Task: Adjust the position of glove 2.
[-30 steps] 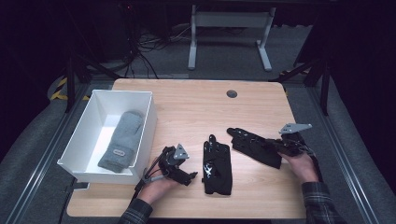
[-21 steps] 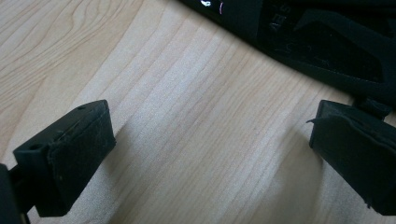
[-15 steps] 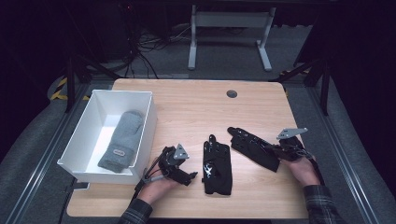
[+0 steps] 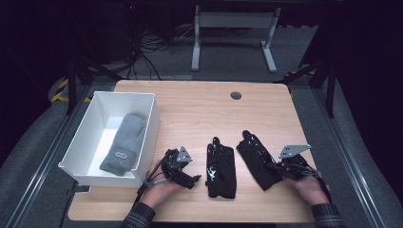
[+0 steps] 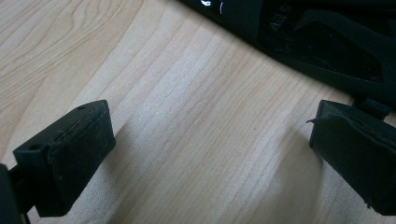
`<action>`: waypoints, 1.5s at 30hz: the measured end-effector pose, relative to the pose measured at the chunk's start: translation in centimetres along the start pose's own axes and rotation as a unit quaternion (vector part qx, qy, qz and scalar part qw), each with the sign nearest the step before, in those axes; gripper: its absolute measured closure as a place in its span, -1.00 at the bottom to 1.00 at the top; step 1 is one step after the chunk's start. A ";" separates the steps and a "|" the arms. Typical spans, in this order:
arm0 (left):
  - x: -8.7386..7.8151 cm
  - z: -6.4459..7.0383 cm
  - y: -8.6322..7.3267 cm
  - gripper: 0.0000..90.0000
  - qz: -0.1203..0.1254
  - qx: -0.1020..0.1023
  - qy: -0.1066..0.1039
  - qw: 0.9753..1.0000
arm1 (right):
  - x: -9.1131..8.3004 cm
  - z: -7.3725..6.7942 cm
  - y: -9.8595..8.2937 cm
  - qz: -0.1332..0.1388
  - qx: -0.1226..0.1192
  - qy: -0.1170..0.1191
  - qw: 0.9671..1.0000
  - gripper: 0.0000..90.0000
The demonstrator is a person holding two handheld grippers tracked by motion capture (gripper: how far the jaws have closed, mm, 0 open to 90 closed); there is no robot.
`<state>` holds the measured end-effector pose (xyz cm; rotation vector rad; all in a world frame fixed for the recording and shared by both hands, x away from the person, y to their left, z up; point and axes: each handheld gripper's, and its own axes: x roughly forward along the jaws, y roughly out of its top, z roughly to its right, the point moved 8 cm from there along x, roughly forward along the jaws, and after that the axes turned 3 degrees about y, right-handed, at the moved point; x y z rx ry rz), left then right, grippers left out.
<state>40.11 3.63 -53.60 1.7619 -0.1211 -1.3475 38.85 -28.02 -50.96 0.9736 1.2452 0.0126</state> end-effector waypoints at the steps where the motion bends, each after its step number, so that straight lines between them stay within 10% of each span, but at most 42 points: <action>1: 0.0 0.0 0.0 -0.99 0.000 0.000 0.000 1.000 | 0.0 -0.4 0.0 0.000 -0.004 0.003 1.000 1.00; 12: 0.0 0.0 0.0 -0.99 0.000 0.000 0.000 1.000 | 0.9 -5.0 0.8 -0.005 -0.049 0.046 0.998 1.00; 26: 0.0 0.0 0.0 -0.99 0.000 -0.001 0.001 1.000 | 1.7 -7.5 1.7 -0.003 -0.075 0.079 0.994 1.00; 33: -0.8 -0.2 1.0 -0.56 -0.002 -0.007 0.007 1.000 | 0.7 -6.7 2.3 0.031 -0.067 0.058 0.996 0.83; 45: 0.9 0.2 3.9 0.28 0.002 -0.052 -0.041 0.998 | 0.3 -3.0 2.0 0.056 -0.005 0.005 0.998 0.76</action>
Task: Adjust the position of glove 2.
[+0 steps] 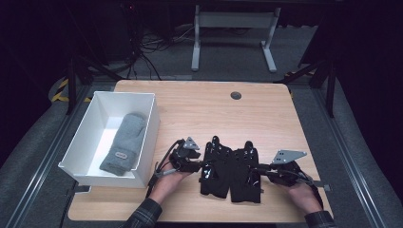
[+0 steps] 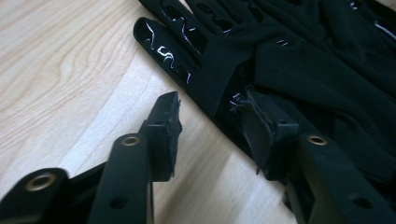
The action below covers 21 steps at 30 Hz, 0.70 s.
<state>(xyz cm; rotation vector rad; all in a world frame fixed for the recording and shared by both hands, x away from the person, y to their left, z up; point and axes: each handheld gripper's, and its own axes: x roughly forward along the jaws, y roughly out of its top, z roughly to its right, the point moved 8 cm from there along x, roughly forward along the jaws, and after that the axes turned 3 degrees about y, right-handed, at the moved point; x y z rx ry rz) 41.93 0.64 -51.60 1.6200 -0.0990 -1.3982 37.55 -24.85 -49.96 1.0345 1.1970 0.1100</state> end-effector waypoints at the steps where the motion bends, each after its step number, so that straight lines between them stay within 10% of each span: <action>1: 0.2 0.0 0.0 0.30 -0.007 0.000 -0.003 1.000 | 0.0 0.3 -0.1 0.001 0.005 -0.002 1.000 0.81; 21: 0.4 0.6 0.8 0.96 -0.005 -0.033 -0.023 0.999 | 1.0 0.3 -0.7 -0.021 0.005 0.019 1.000 0.99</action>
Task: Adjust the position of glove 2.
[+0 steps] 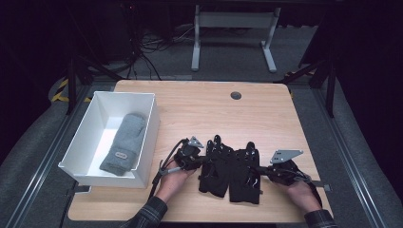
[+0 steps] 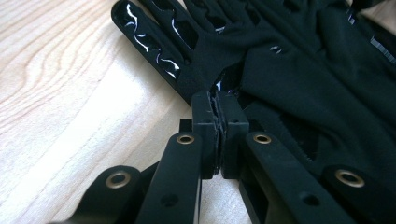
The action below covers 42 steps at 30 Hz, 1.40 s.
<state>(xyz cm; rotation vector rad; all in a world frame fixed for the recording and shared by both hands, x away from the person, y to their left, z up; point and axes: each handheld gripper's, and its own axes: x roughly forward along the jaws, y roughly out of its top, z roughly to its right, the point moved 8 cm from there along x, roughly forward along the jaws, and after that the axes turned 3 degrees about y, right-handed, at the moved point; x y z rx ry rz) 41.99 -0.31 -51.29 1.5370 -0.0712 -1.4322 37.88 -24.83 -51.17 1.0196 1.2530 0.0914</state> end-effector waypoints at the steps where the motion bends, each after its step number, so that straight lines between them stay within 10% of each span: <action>1: -0.4 0.0 0.2 0.96 0.006 -0.001 -0.007 1.000 | 0.0 0.0 0.0 0.000 0.000 0.000 1.000 0.99; 20: -4.2 1.2 2.2 0.97 0.034 -0.011 -0.081 0.996 | 1.6 -1.5 1.6 -0.009 -0.015 0.009 1.000 0.99; 42: -2.6 4.3 4.2 0.97 0.030 0.003 -0.136 0.990 | 4.3 -3.4 4.2 -0.011 -0.032 0.027 0.999 1.00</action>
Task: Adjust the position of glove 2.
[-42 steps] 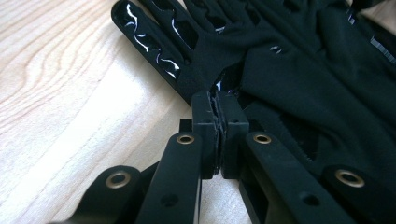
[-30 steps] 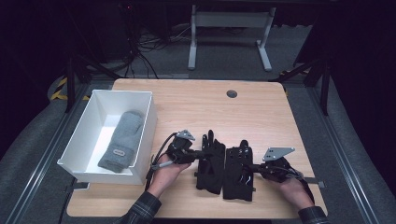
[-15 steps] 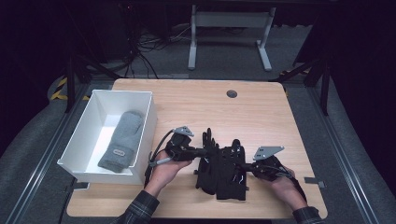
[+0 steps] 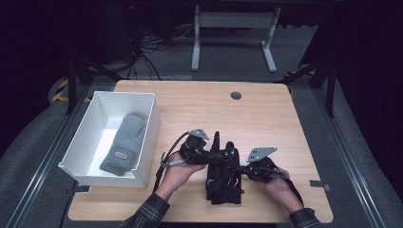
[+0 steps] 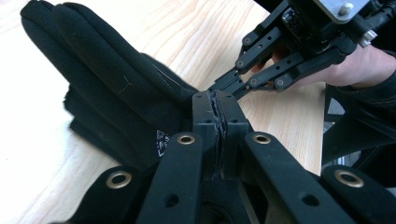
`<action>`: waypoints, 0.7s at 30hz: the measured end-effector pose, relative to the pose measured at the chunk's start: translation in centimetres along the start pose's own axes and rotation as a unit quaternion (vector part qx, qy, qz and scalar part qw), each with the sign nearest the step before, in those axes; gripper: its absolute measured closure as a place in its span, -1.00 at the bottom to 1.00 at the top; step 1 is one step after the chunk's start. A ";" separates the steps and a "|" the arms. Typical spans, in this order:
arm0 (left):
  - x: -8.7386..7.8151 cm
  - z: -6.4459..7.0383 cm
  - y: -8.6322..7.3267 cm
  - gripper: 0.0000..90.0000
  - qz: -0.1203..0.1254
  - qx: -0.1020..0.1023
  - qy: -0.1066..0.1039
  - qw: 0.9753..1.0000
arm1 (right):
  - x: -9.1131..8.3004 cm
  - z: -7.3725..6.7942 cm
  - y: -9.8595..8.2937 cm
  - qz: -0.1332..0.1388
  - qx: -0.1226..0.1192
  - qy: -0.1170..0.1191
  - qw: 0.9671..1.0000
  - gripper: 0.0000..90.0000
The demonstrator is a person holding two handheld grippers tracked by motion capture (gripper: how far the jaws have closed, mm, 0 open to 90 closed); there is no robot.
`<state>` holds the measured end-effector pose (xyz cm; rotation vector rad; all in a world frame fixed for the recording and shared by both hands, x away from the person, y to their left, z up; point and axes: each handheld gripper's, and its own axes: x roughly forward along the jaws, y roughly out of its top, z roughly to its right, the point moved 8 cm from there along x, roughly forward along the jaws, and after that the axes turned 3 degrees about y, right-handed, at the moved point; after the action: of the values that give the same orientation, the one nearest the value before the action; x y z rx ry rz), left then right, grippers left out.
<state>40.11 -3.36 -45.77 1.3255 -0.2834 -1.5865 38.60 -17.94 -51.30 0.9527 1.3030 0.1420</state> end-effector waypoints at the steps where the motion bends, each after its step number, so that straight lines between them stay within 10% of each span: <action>1: 0.3 0.0 0.0 0.97 -0.003 0.000 -0.001 1.000 | 0.2 -0.1 0.2 0.000 -0.001 0.001 1.000 1.00; 21: 3.2 0.1 -1.4 0.81 -0.030 0.000 -0.006 1.000 | 1.8 -2.0 2.0 0.004 -0.017 0.024 1.000 1.00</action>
<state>39.62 -5.27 -48.61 1.3367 -0.2531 -1.6438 38.30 -14.58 -51.25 0.9313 1.3358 0.1936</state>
